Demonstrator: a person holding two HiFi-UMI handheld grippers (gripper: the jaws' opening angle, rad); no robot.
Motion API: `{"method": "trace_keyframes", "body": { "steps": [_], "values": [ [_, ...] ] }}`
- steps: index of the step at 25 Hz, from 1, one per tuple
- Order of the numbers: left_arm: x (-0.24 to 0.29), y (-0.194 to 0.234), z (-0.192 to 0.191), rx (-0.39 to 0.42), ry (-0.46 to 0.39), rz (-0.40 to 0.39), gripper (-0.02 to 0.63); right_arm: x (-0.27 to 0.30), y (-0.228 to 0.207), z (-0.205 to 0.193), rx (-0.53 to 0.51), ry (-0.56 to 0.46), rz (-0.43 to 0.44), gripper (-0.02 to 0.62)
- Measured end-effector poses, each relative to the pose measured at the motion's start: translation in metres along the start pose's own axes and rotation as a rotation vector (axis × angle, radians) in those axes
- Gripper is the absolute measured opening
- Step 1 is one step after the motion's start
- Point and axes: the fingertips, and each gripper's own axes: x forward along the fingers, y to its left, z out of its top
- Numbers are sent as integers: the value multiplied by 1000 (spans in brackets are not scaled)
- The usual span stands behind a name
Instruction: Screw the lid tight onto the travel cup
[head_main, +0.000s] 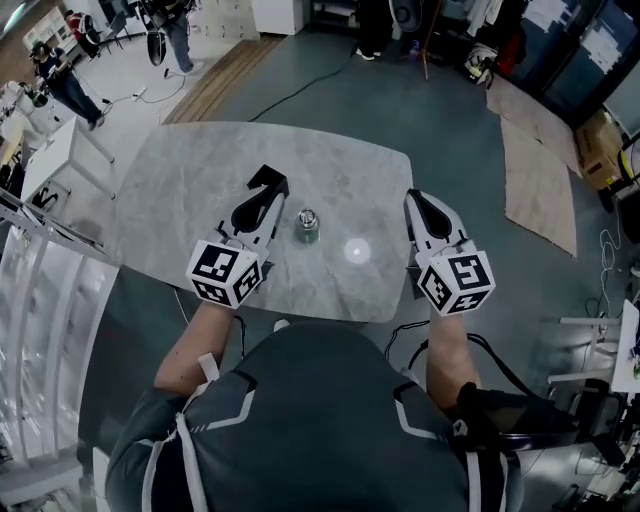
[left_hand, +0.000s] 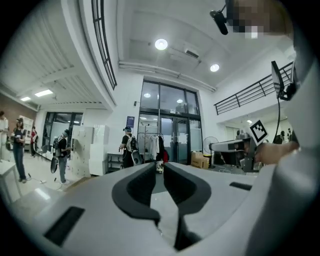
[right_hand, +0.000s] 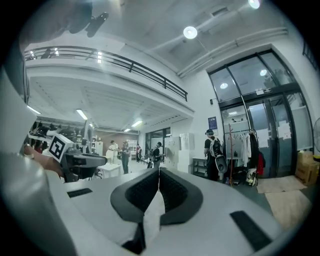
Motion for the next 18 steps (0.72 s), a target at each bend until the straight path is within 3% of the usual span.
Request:
{"method": "trace_keyframes", "body": {
  "steps": [5, 11, 18],
  "values": [
    [-7, 5, 36, -51, -46, 20, 11, 0, -7, 15, 5, -10, -33, 28],
    [-6, 8, 47, -50, -11, 22, 9, 0, -9, 19, -54, 29, -78, 28],
    [3, 8, 46, 43, 25, 61, 9, -2, -18, 25, -67, 34, -112, 27]
  ]
}}
